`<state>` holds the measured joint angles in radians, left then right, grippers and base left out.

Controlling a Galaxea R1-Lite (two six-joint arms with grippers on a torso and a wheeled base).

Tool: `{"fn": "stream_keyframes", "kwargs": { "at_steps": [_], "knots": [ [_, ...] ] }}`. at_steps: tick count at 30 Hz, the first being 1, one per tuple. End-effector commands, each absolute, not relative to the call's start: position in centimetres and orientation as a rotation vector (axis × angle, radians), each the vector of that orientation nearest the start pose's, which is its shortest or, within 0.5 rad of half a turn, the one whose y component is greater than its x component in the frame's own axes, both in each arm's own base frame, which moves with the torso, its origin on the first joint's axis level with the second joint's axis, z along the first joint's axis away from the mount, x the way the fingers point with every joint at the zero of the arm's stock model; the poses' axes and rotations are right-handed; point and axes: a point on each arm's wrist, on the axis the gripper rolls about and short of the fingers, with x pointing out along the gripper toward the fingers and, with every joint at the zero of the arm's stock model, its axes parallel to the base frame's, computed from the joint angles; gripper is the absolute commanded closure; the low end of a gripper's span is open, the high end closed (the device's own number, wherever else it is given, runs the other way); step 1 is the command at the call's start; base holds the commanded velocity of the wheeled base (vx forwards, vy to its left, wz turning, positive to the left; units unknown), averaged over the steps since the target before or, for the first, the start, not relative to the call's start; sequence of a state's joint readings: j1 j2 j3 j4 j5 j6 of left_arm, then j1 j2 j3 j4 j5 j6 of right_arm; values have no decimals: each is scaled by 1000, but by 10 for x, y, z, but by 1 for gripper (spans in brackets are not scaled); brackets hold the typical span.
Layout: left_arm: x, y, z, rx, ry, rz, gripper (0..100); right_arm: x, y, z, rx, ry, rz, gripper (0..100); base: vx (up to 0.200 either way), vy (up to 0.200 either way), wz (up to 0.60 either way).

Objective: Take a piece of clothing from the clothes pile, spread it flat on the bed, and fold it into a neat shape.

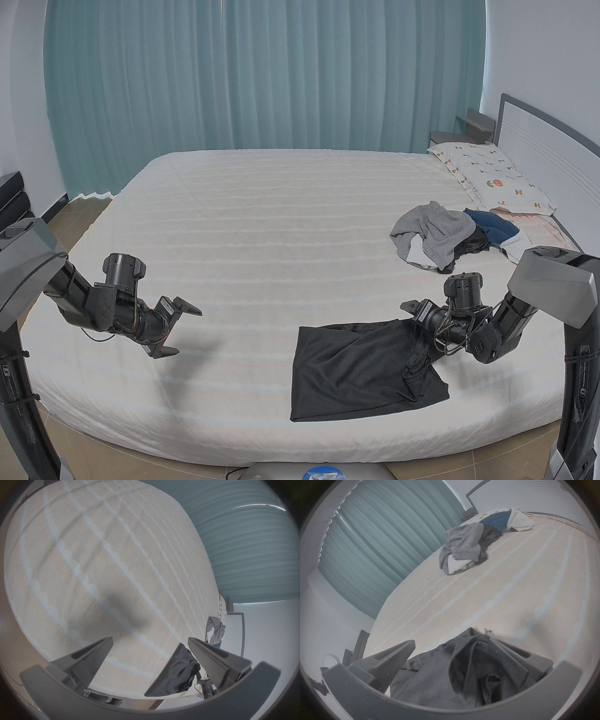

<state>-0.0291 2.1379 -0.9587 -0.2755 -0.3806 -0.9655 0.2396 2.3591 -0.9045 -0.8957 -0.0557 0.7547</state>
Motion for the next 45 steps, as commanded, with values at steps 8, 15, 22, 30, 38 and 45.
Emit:
{"fn": "stream_keyframes", "kwargs": {
  "at_steps": [8, 15, 22, 30, 38, 45],
  "knots": [
    [360, -19, 40, -1043, 1021, 83, 0, 342, 74, 36, 671, 576, -11, 0, 0, 0, 0],
    [360, -19, 40, -1043, 1021, 83, 0, 316, 101, 41, 661, 622, 82, 0, 0, 0, 0],
    [359, -19, 40, -1044, 1022, 84, 0, 311, 146, 31, 663, 680, 178, 0, 0, 0, 0],
    [359, -19, 40, -1043, 1022, 83, 0, 307, 159, -11, 614, 795, 155, 0, 0, 0, 0],
    [359, -19, 40, -1043, 1023, 82, 0, 299, 130, -9, 621, 816, 69, 0, 0, 0, 0],
    [359, -19, 40, -1043, 1022, 83, 0, 284, 96, -9, 639, 839, -18, 0, 0, 0, 0]
  ]
}}
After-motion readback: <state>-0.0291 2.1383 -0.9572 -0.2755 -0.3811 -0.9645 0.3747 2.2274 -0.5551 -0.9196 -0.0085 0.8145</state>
